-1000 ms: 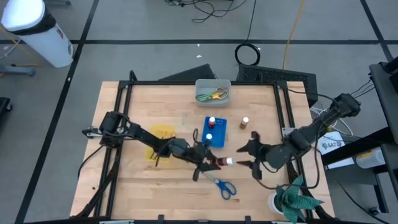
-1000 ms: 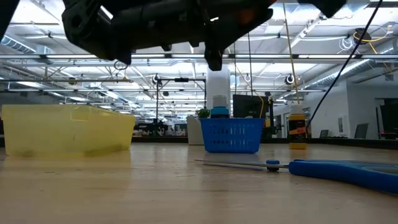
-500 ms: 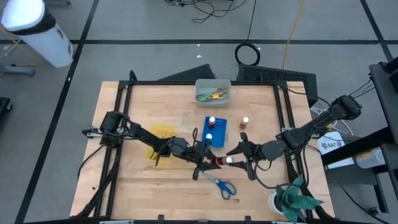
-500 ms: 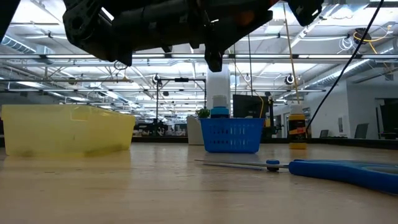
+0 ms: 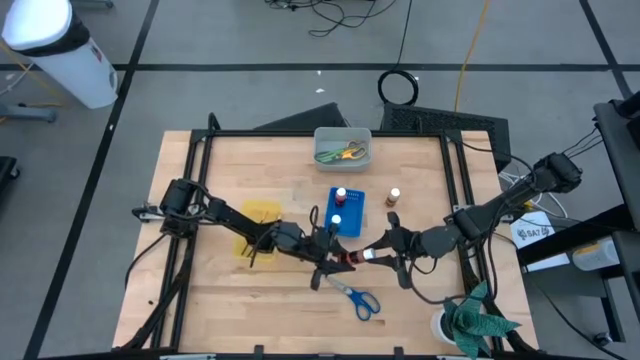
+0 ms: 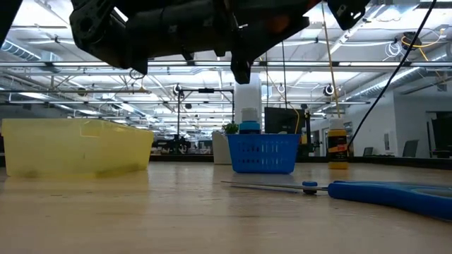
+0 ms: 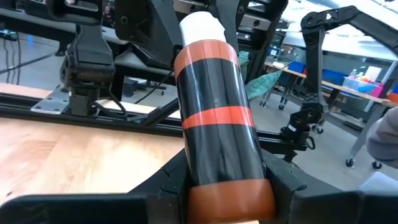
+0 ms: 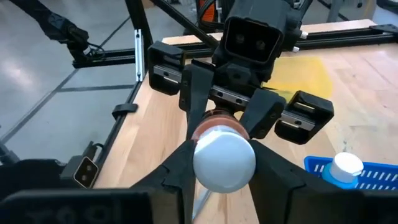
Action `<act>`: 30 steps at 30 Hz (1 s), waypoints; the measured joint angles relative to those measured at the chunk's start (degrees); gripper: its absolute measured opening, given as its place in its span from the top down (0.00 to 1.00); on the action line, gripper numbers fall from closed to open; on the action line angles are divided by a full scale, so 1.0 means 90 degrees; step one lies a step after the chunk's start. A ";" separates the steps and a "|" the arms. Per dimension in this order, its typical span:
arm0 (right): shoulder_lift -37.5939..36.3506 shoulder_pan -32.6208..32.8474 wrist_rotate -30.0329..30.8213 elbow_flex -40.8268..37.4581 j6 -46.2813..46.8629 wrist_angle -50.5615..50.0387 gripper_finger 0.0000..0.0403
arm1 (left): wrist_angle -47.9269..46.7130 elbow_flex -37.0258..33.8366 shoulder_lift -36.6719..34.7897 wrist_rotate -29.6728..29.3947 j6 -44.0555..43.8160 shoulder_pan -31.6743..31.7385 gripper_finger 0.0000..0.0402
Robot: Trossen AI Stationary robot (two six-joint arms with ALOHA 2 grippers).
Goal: Pick & Place Paint Supplies
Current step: Put the orange paint bottle into the blue bin
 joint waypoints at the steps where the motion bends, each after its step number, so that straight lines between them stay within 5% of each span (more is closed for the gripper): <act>1: -0.0026 -0.0001 -0.0009 0.0009 -0.0035 -0.0066 0.74 | -0.0040 0.0005 0.0000 -0.0035 0.0016 -0.0002 0.69; 5: -0.0078 -0.0135 -0.0062 0.0565 0.0129 -0.1176 0.74 | -0.0372 0.0023 -0.0182 0.0140 -0.0361 0.0126 0.63; 11: -0.0103 -0.0390 -0.0050 0.1571 0.0024 -0.2553 0.74 | -0.2068 0.0002 -0.0836 0.0950 -0.0872 0.0497 0.22; 15: -0.0098 -0.0731 -0.0043 0.2136 0.0003 -0.3456 0.74 | -0.3281 0.0012 -0.1309 0.1058 -0.1271 0.0699 0.04; 21: 0.0303 -0.1717 -0.0199 0.2692 -0.0098 -0.4683 0.74 | -0.4630 0.0002 -0.2138 0.0828 -0.0725 0.0815 0.09; 30: 0.1581 -0.3326 -0.1245 0.2917 -0.0835 -0.5199 0.74 | -0.4822 0.0000 -0.3083 0.0782 -0.0053 0.0854 0.18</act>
